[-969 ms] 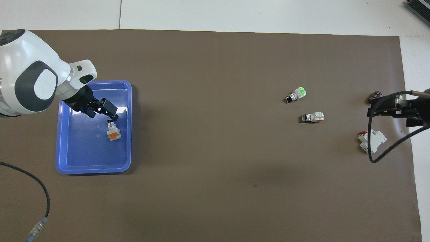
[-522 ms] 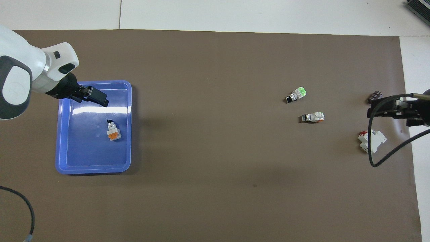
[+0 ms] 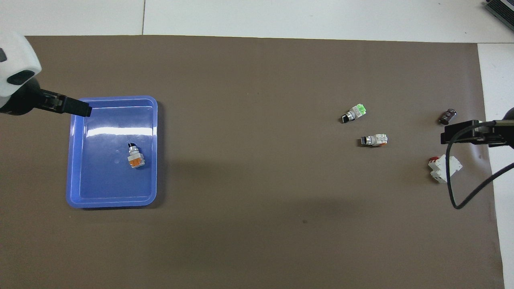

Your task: Turn and place switch with both arms

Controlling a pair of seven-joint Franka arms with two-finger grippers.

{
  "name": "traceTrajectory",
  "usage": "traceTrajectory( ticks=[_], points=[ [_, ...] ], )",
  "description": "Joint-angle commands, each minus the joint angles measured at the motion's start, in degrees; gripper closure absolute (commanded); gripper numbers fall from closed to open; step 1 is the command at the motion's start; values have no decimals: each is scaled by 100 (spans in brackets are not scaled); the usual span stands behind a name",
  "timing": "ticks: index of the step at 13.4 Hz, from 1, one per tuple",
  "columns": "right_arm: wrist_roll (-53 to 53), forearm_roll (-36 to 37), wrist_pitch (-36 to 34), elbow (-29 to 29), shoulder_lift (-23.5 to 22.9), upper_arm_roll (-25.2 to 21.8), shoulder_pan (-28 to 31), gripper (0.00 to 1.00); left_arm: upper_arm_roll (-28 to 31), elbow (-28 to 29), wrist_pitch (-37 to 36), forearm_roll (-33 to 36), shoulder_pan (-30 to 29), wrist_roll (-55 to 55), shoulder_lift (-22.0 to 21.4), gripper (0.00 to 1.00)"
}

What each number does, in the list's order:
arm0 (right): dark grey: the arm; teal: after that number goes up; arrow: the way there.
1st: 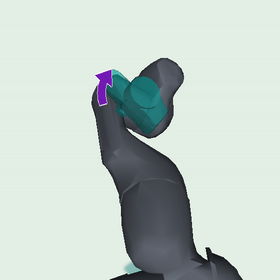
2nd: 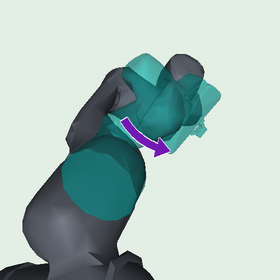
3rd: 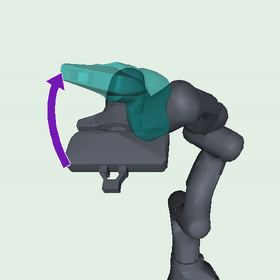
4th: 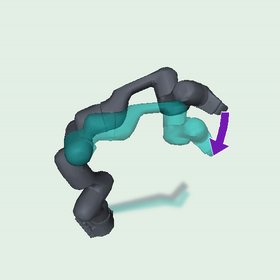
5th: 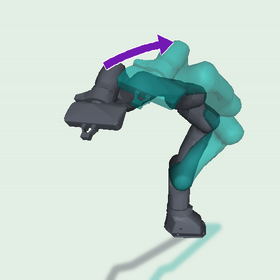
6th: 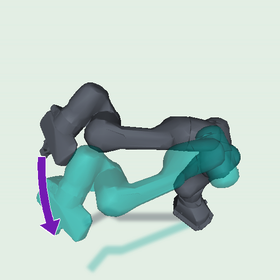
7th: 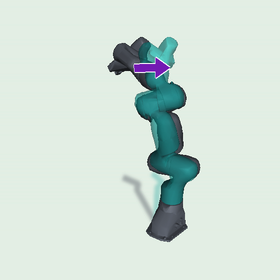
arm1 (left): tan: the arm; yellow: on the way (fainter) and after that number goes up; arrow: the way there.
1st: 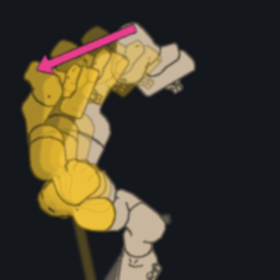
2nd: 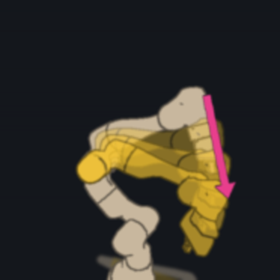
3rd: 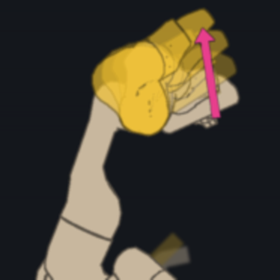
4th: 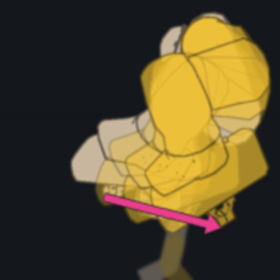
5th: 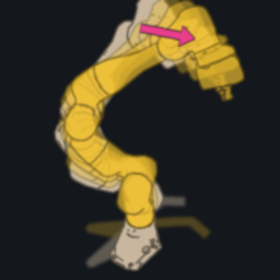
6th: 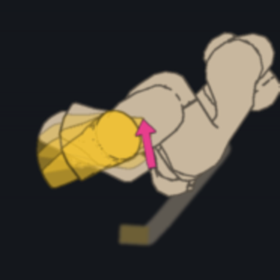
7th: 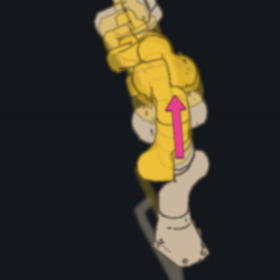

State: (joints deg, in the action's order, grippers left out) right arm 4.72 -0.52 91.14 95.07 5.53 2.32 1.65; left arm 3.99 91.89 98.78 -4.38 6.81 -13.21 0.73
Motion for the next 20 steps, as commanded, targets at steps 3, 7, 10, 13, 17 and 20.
traceTrajectory(
  ticks=[3,7,10,13,17,20],
  points=[
    [-138,26,-53,12,62,5,37,0,172,-353,-902,165,189,12,-302,0],
    [-138,26,-53,3,62,5,28,0,120,-1126,-1395,446,136,-23,31,0],
    [-138,26,-53,3,62,5,28,0,120,-1121,-1563,403,118,56,-37,0],
    [-138,26,-53,3,62,5,28,0,137,-751,-1599,403,110,65,-275,0],
    [-138,26,-53,3,62,5,28,0,-274,-742,-1932,403,-293,99,-284,0],
    [-138,26,-53,3,62,5,19,0,-487,-707,-2021,403,-453,301,-293,0]
  ],
)
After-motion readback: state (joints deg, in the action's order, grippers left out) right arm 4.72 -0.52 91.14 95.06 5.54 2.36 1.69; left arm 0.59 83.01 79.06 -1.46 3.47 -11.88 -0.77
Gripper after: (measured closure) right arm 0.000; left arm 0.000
